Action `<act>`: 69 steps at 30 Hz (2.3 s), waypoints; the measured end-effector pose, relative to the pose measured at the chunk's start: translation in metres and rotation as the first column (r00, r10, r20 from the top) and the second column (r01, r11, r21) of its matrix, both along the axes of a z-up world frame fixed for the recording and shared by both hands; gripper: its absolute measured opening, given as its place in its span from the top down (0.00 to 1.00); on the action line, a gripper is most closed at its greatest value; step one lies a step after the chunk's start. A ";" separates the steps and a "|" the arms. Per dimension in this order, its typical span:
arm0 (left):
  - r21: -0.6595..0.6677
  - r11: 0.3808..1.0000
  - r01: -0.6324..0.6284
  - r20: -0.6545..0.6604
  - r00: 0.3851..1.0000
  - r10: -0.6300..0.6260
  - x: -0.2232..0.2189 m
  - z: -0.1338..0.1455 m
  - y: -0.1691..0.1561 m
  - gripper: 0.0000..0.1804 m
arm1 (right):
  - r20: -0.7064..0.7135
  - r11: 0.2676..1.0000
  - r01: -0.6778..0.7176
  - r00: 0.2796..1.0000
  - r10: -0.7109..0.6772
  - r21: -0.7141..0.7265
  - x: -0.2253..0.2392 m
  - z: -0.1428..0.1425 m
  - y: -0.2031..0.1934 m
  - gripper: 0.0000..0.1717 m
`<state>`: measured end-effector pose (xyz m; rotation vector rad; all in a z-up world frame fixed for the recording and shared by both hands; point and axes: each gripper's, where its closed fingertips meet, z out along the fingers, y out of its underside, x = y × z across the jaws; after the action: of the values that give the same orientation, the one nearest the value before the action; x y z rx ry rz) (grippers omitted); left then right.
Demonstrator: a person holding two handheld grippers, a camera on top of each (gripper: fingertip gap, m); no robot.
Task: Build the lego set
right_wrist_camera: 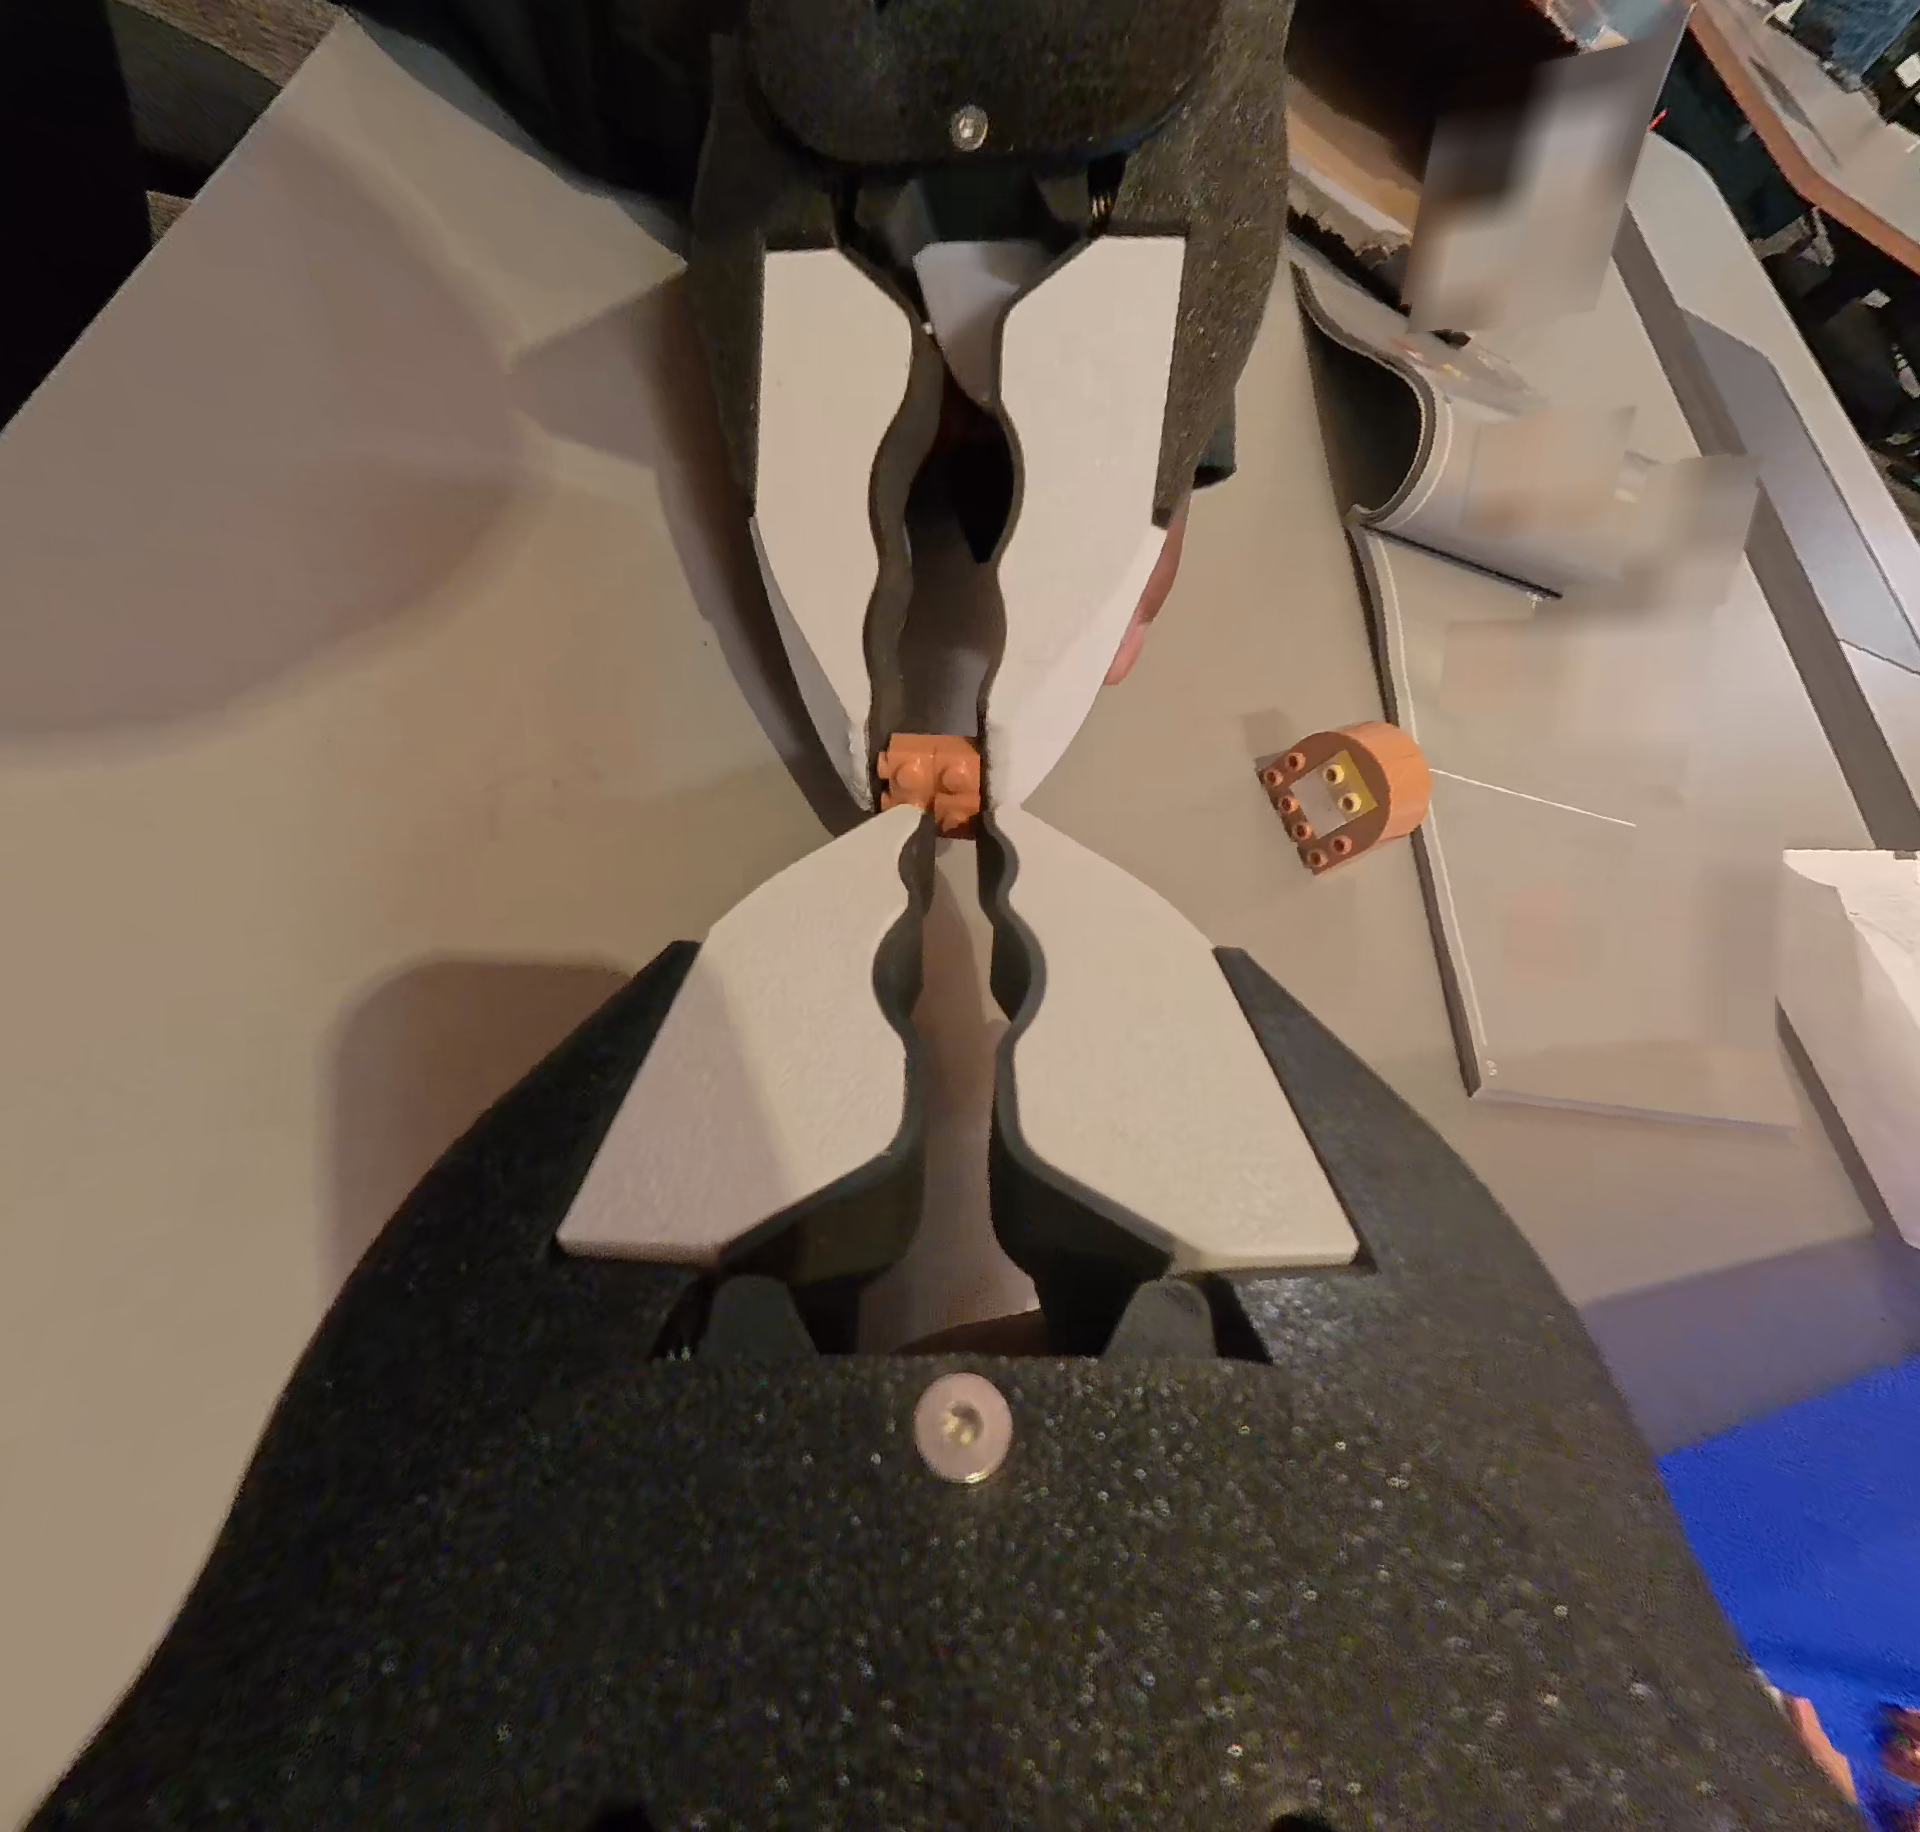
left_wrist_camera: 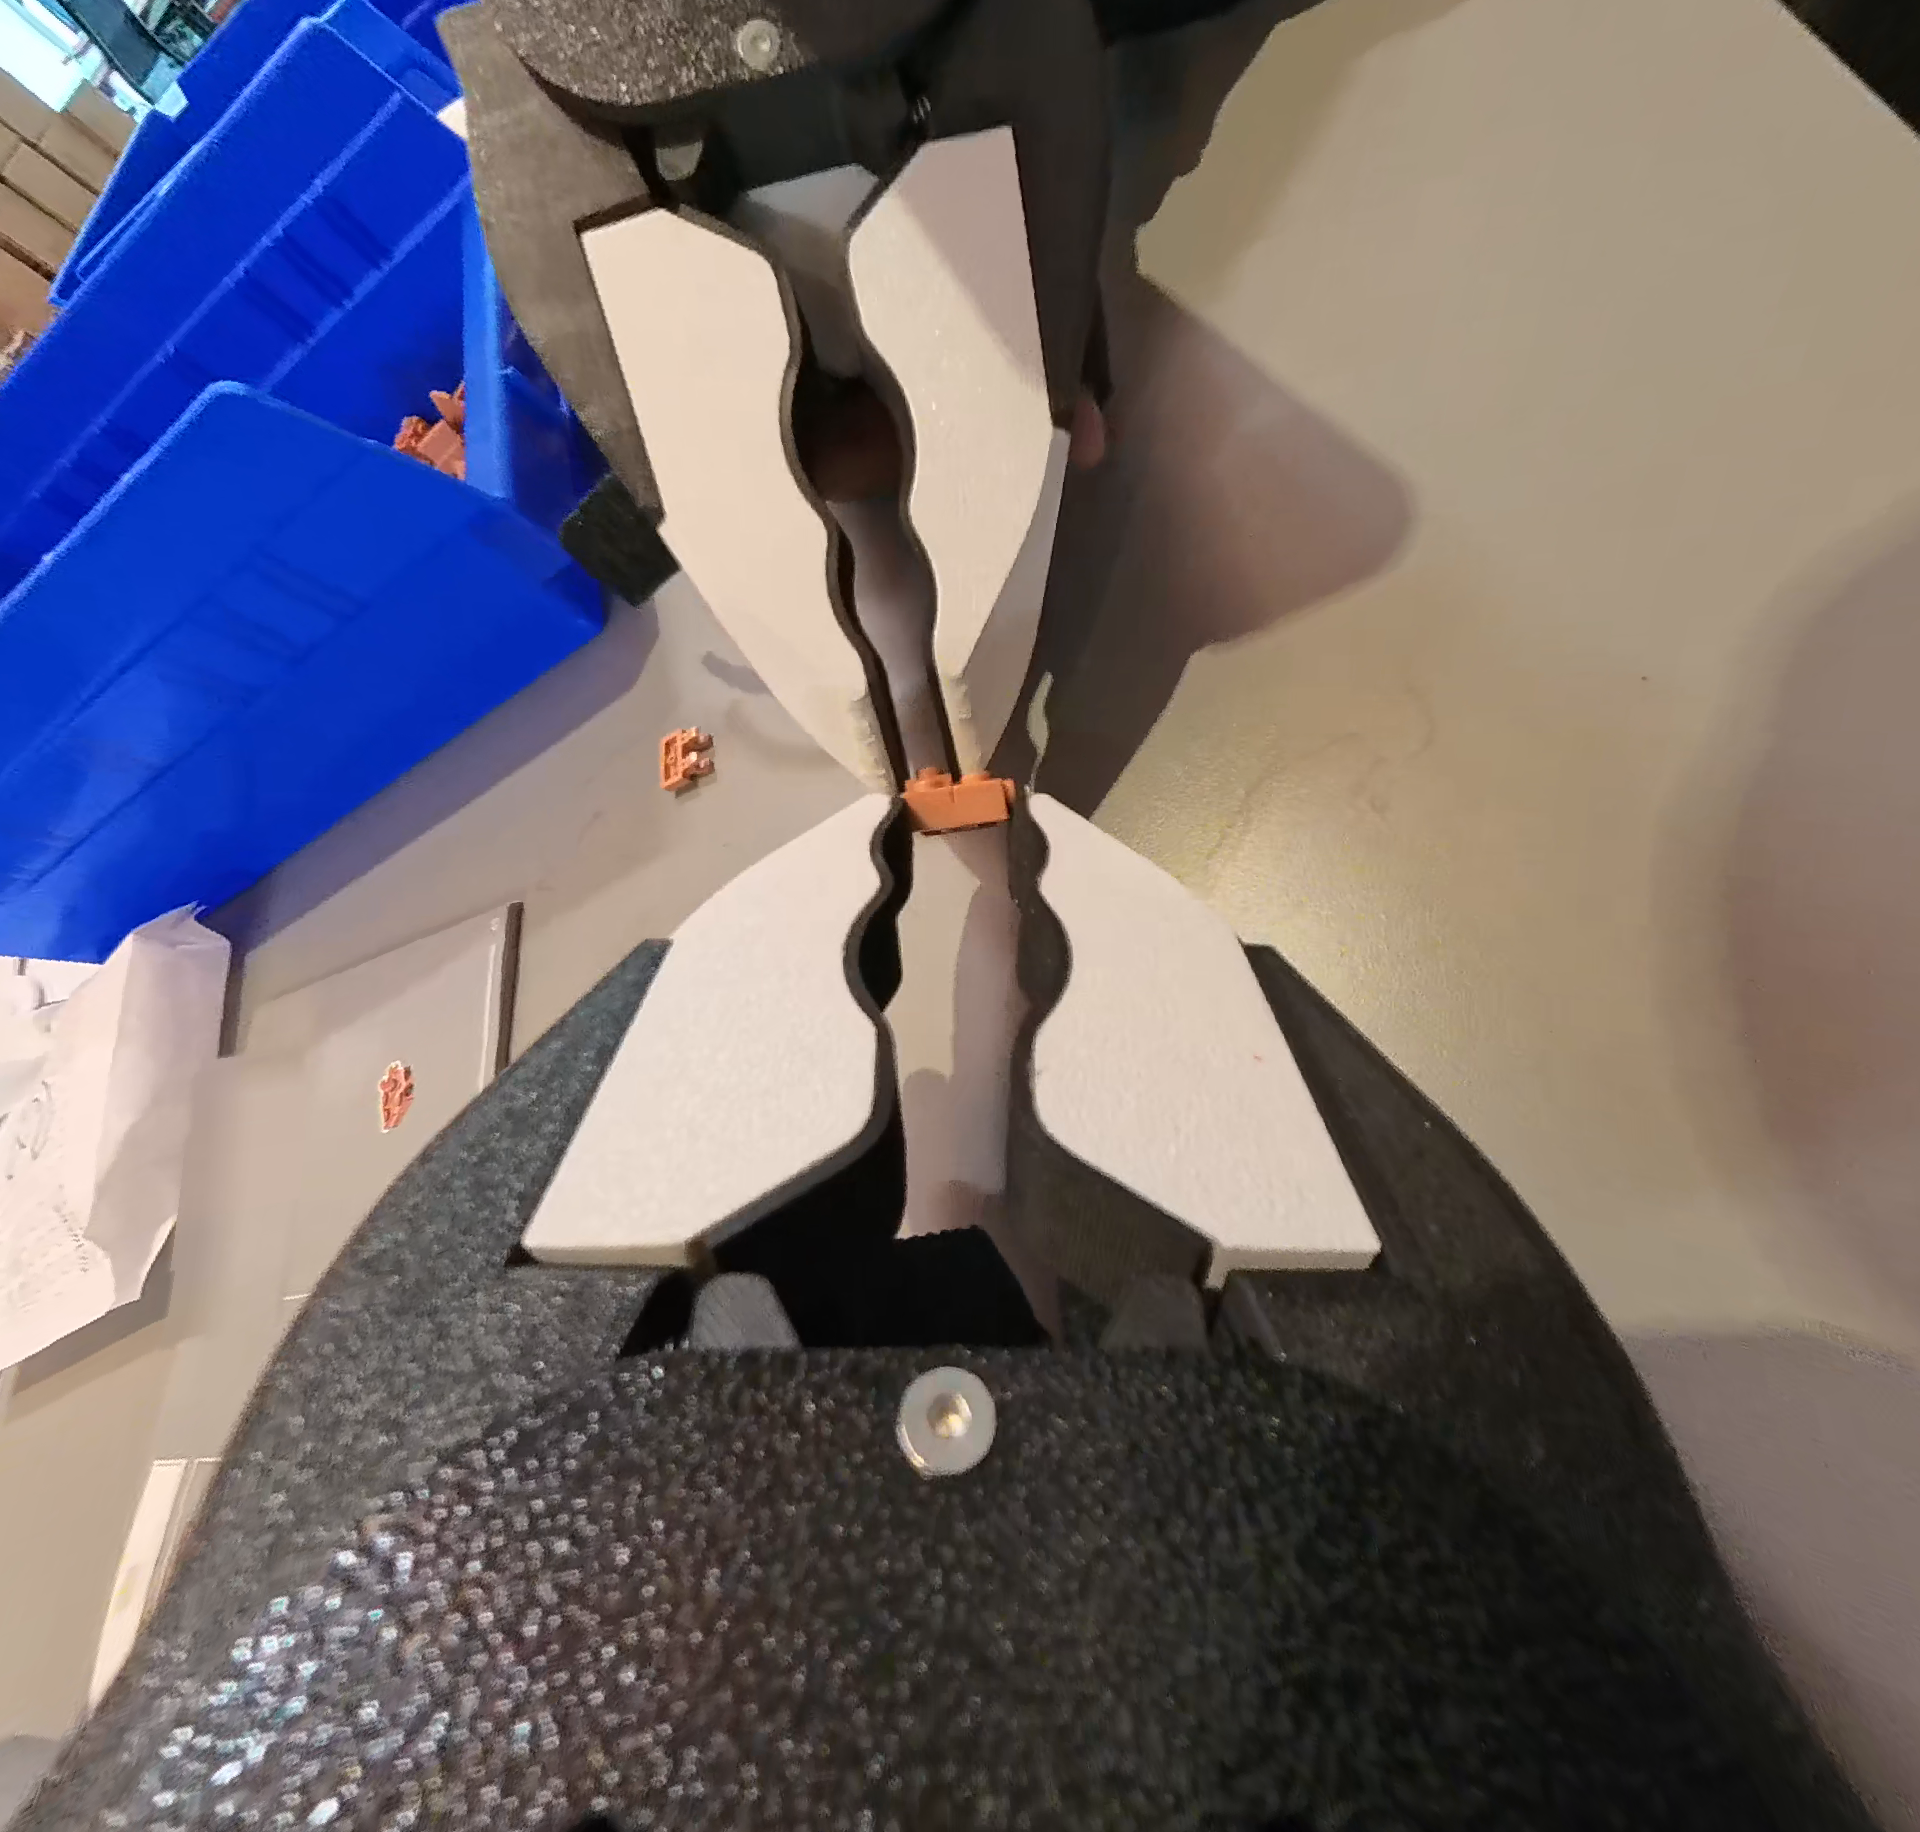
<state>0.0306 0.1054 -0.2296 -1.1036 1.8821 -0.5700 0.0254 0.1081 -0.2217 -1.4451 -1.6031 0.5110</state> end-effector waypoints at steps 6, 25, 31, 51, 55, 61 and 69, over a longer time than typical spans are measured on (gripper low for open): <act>-0.033 0.999 -0.033 0.049 0.998 0.035 -0.001 0.010 0.006 0.90 | -0.086 0.998 0.048 0.995 -0.052 -0.048 -0.001 0.011 0.007 0.96; 0.029 0.998 -0.050 0.037 0.998 0.049 -0.001 0.009 0.010 0.90 | -0.063 0.996 0.082 0.995 -0.080 0.025 -0.001 0.009 0.009 0.97; 0.051 0.998 -0.045 0.062 0.997 0.042 -0.001 0.013 0.009 0.90 | -0.066 0.995 0.086 0.994 -0.082 0.048 -0.002 0.014 0.009 0.97; -0.019 0.997 -0.070 0.077 0.994 0.071 -0.002 0.015 0.014 0.90 | -0.200 0.967 0.180 0.956 -0.215 -0.181 0.009 0.026 0.028 1.00; 0.051 0.994 -0.099 0.126 0.988 0.092 -0.002 0.024 0.019 0.90 | -0.163 0.952 0.166 0.964 -0.212 -0.257 0.003 0.019 0.021 1.00; 0.269 0.955 -0.120 0.151 0.985 0.081 0.000 0.028 0.022 0.90 | -0.201 0.906 0.144 0.950 -0.240 -0.398 0.002 0.023 0.019 0.97; 0.427 0.894 -0.138 0.171 0.983 0.070 0.001 0.032 0.022 0.90 | -0.234 0.865 0.122 0.936 -0.263 -0.486 0.001 0.027 0.018 0.94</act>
<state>0.0319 0.1279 -0.1975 -0.8304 1.6945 -0.1471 0.0260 0.1261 -0.1948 -1.7640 -1.1209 0.9930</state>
